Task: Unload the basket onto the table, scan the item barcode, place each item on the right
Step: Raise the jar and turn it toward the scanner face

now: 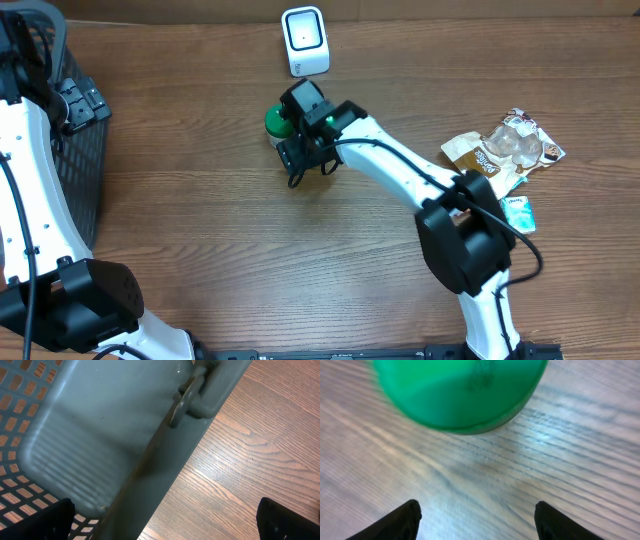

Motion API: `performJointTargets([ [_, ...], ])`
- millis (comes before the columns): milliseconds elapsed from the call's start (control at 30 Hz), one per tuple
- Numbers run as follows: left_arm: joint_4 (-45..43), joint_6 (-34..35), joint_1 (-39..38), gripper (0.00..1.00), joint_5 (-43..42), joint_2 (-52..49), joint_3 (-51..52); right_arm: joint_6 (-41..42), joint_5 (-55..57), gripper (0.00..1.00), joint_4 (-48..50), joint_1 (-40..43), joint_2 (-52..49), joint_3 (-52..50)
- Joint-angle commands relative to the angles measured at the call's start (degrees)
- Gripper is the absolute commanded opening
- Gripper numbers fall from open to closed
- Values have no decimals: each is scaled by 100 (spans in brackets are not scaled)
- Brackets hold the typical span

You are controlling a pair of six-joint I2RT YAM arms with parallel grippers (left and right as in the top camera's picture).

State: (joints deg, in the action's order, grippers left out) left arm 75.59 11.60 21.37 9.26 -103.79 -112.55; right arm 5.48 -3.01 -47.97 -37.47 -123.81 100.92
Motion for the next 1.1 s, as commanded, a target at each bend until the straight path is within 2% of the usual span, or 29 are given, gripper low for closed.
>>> performJointTargets([
  [0, 4, -68, -76, 100, -31, -57, 4, -1095, -11, 81, -131, 48, 767, 586],
  [167, 4, -68, -76, 100, -31, -59, 4, -3158, -485, 95, 181, 48, 841, 654],
  [333, 4, -68, -76, 100, -31, -59, 4, -3860, -564, 98, 590, 48, 483, 619],
  [833, 4, -68, -76, 100, -31, -59, 4, -3807, -603, 98, 1462, 85, -184, 619],
  [1067, 4, -68, -76, 100, -31, -59, 4, -3235, -667, 94, 1832, 306, -516, 619],
])
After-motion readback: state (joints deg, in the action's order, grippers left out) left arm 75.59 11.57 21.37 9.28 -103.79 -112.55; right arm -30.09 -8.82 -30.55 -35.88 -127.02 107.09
